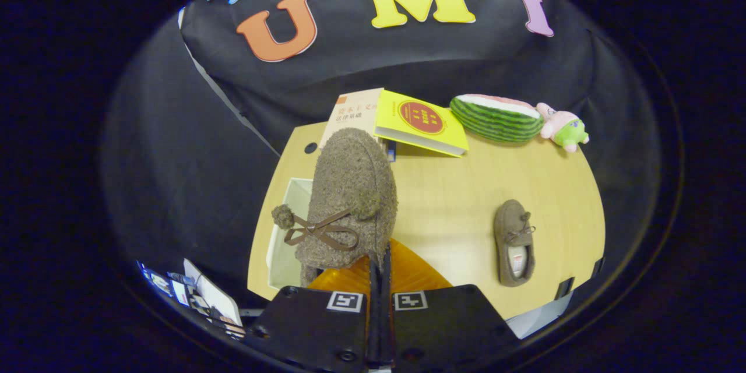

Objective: Open the storage box then place both shoes into the box .Put the left shoe in first, then the right shoe, with the right side of both shoes facing outward in a uniform manner.

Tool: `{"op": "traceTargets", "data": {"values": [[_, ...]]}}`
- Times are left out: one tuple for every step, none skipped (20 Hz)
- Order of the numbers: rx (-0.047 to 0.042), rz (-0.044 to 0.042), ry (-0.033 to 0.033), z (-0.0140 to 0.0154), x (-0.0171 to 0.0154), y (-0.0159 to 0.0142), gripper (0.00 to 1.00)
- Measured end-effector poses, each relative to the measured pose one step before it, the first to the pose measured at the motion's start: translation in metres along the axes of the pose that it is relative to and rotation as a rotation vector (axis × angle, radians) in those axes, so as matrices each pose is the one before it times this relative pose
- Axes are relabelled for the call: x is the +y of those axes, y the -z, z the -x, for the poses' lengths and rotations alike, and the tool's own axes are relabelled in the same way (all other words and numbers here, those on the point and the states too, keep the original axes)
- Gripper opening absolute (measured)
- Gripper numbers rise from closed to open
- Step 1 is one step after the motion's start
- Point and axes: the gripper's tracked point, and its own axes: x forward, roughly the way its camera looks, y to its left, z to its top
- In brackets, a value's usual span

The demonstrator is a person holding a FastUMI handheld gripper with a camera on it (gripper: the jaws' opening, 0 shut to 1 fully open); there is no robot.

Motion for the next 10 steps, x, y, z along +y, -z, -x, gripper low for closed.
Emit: {"op": "traceTargets", "data": {"values": [[-0.00771, -0.01375, -0.01043, -0.00987, 0.01167, 0.00348, 0.06], [-0.0023, -0.01343, -0.00741, -0.01183, 0.0098, 0.00416, 0.06], [0.00506, -0.01336, -0.00804, -0.01418, 0.01056, 0.00632, 0.06], [0.00855, -0.00944, -0.00637, -0.01434, 0.00865, 0.00785, 0.06], [0.01517, -0.00463, -0.00204, -0.01257, 0.00705, 0.00788, 0.06], [0.01123, -0.00362, -0.00011, -0.01188, 0.00541, 0.00752, 0.06], [0.0072, -0.00103, 0.0054, -0.01379, 0.00442, 0.00673, 0.06], [0.0055, 0.00118, 0.00962, -0.01261, 0.00231, 0.00636, 0.06], [0.00462, -0.00707, 0.00837, -0.01232, 0.00111, 0.00536, 0.06], [0.00457, -0.00982, 0.00432, -0.01162, 0.00099, 0.00481, 0.06]]}}
